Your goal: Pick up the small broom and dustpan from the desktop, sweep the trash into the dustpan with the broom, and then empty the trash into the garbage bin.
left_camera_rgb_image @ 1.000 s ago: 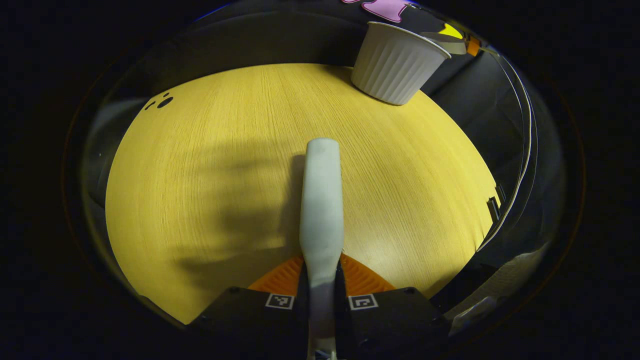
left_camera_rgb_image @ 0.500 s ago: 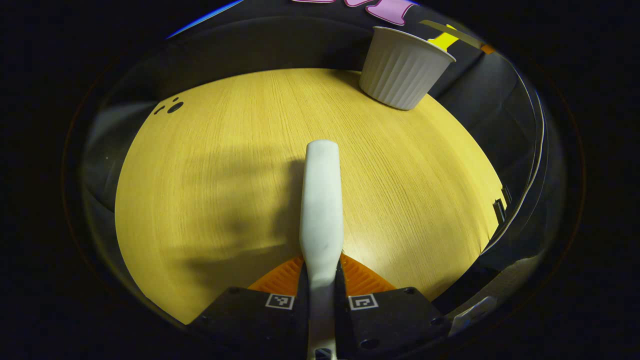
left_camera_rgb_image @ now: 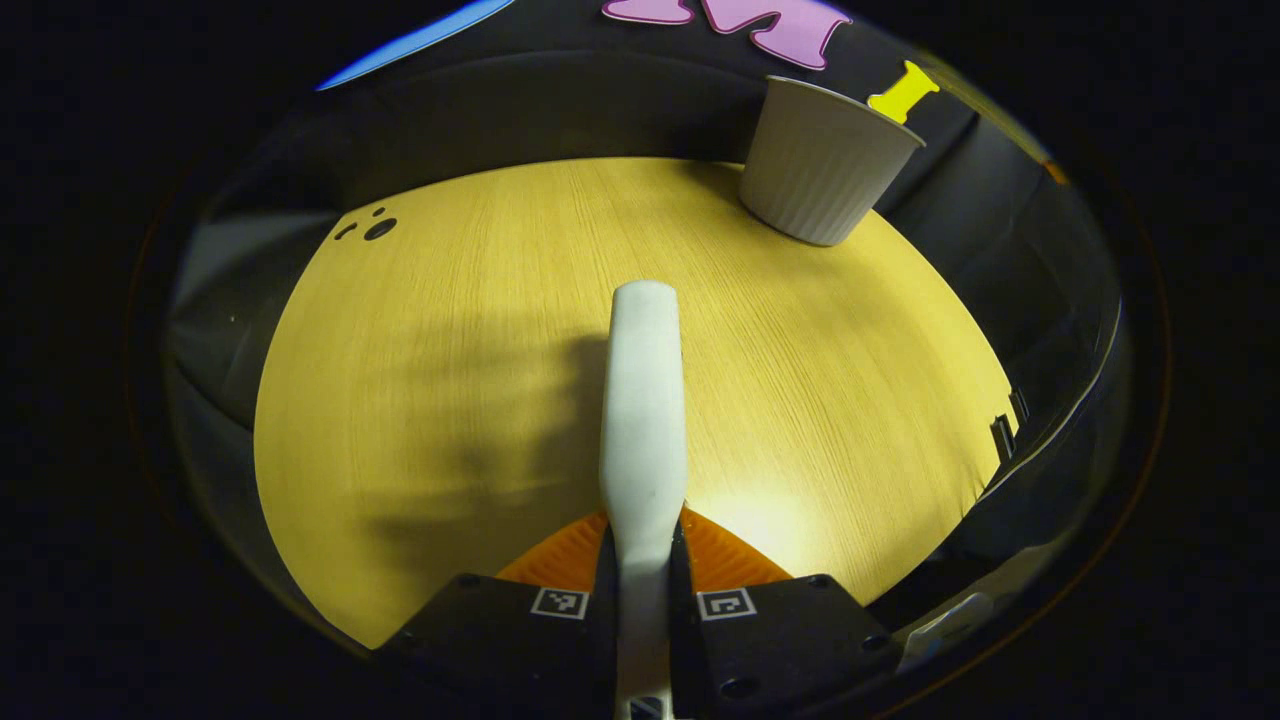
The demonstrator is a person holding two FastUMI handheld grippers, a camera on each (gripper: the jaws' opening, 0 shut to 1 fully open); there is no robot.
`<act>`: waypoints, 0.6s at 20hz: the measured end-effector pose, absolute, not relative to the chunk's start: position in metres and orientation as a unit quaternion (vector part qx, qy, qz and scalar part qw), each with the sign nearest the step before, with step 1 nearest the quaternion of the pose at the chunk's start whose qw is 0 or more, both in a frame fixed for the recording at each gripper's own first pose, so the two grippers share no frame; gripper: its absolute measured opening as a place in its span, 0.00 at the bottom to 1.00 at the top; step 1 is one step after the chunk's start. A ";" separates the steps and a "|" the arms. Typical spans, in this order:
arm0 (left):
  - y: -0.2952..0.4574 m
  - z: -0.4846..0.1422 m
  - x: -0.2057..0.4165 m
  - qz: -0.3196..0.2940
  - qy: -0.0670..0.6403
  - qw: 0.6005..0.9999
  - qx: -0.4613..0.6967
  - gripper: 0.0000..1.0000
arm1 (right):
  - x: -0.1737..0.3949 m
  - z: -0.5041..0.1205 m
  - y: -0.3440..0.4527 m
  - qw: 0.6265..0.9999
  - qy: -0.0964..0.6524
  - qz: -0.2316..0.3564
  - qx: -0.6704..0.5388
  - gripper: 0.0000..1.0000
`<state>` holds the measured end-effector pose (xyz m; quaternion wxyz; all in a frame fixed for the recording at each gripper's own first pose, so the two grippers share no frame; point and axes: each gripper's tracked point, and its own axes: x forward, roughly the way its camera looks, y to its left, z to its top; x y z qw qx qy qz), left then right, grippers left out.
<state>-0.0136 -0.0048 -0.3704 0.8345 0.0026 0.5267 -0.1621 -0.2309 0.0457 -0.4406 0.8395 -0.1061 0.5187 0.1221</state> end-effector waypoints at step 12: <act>0.014 -0.378 -0.008 -0.150 0.527 0.835 0.041 0.25 | -0.370 -0.664 0.197 0.784 0.598 0.157 -0.052 0.31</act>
